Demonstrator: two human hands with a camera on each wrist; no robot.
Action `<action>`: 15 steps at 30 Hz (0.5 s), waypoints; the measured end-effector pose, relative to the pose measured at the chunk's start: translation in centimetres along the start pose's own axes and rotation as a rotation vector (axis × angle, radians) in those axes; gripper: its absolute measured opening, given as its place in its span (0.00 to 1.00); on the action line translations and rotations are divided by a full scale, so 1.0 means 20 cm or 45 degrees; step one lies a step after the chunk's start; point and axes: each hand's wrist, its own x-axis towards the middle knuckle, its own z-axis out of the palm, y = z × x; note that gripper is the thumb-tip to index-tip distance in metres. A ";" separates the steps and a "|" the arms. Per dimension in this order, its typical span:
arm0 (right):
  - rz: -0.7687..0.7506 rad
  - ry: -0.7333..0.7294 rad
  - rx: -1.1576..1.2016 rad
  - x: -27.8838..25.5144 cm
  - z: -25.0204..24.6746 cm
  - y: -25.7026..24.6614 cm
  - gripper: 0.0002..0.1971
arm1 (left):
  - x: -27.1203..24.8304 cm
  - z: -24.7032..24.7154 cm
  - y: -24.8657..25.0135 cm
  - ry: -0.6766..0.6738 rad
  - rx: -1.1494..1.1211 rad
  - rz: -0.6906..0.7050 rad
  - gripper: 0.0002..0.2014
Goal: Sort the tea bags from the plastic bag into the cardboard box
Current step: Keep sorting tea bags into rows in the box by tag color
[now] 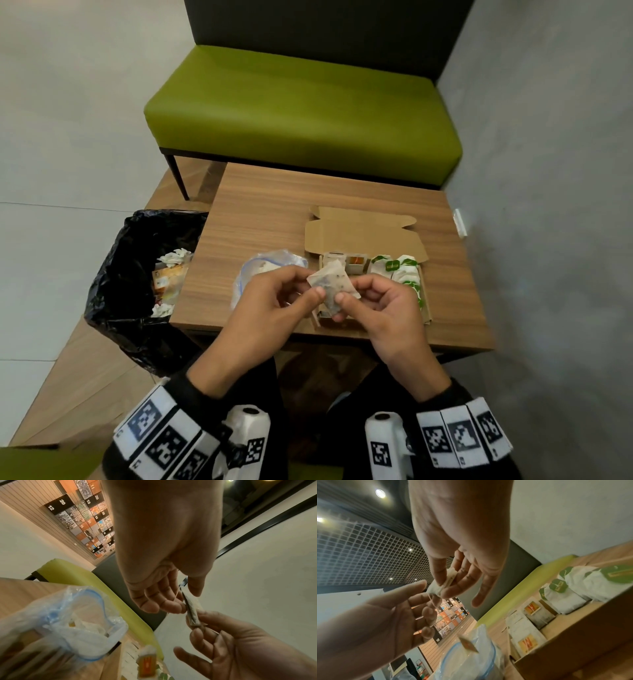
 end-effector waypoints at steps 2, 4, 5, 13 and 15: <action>-0.020 -0.014 0.001 -0.04 -0.02 -0.01 0.06 | -0.01 0.03 0.03 -0.022 0.003 0.009 0.07; -0.049 -0.011 -0.016 -0.08 -0.05 -0.02 0.05 | -0.02 0.06 0.05 -0.036 0.002 0.018 0.05; -0.073 0.000 -0.024 -0.11 -0.06 -0.02 0.04 | -0.02 0.07 0.06 -0.034 -0.018 0.021 0.05; -0.072 -0.355 0.013 -0.21 -0.08 -0.02 0.29 | -0.07 0.19 0.15 -0.111 -0.293 -0.067 0.07; -0.037 -0.318 -0.093 -0.22 -0.04 0.03 0.24 | -0.09 0.20 0.15 -0.150 -0.268 -0.068 0.07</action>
